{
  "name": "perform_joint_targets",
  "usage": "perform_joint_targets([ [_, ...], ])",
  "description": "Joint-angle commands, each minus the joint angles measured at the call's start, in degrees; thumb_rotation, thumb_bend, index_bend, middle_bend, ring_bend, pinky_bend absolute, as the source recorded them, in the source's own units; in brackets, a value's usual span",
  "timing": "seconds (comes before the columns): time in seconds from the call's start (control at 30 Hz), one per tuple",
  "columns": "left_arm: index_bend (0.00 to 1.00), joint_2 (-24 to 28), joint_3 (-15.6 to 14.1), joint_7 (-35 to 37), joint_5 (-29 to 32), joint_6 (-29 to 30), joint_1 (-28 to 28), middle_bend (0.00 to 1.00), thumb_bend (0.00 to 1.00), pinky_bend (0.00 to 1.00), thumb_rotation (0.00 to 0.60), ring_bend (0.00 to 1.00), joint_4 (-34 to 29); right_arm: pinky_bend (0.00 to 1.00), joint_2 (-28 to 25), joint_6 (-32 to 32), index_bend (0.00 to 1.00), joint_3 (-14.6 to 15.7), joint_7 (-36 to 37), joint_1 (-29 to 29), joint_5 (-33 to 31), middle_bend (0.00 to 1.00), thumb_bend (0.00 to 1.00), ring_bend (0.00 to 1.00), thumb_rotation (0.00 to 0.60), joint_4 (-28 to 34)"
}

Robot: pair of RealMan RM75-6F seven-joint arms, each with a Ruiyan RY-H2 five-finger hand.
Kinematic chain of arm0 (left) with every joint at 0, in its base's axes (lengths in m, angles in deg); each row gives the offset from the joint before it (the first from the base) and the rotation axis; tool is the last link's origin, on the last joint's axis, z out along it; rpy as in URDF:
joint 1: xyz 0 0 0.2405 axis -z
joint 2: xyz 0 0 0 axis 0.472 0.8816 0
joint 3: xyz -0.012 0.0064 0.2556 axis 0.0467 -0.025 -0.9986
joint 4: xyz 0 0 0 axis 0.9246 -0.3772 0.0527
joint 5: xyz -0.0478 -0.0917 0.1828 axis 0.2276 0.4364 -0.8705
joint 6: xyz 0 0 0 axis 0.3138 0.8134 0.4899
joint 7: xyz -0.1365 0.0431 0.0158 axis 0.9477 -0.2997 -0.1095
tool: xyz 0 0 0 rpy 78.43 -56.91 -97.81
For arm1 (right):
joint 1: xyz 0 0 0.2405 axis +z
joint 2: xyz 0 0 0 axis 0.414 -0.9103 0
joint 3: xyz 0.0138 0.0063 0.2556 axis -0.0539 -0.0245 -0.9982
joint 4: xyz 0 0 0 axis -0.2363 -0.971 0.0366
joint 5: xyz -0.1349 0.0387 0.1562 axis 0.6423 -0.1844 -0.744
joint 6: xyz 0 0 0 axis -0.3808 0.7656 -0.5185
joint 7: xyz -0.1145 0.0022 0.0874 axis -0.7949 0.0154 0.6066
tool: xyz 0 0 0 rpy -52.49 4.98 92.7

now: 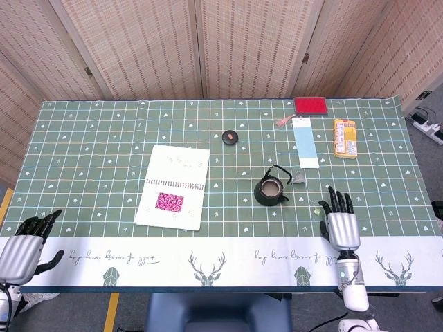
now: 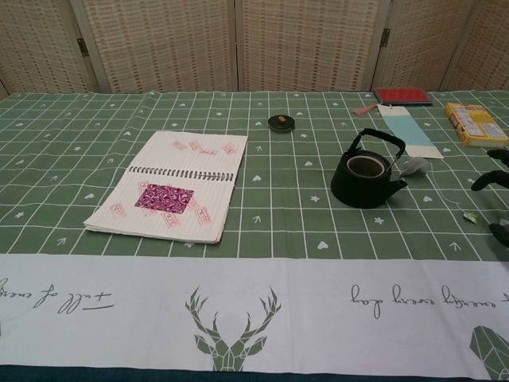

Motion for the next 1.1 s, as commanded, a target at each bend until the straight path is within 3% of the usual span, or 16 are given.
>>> perform_joint_targets([
  [0.03, 0.02, -0.1, 0.0, -0.4, 0.2, -0.2, 0.1, 0.13, 0.28, 0.14, 0.6, 0.18, 0.0, 0.0, -1.7, -1.4, 0.26, -0.4, -0.2, 0.5, -1.0, 0.0, 0.45, 0.0, 0.6, 2.7],
  [0.43, 0.02, -0.1, 0.1, -0.5, 0.4, -0.3, 0.1, 0.13, 0.28, 0.14, 0.6, 0.18, 0.0, 0.0, -5.3, -6.1, 0.26, -1.5, -4.4, 2.1, -5.7, 0.0, 0.45, 0.0, 0.6, 7.5],
  [1.1, 0.02, -0.1, -0.1, -0.4, 0.0, -0.3, 0.2, 0.13, 0.28, 0.14, 0.6, 0.18, 0.0, 0.0, -0.4, -7.3, 0.26, -0.9, -2.3, 3.9, -6.9, 0.0, 0.45, 0.0, 0.6, 0.5],
])
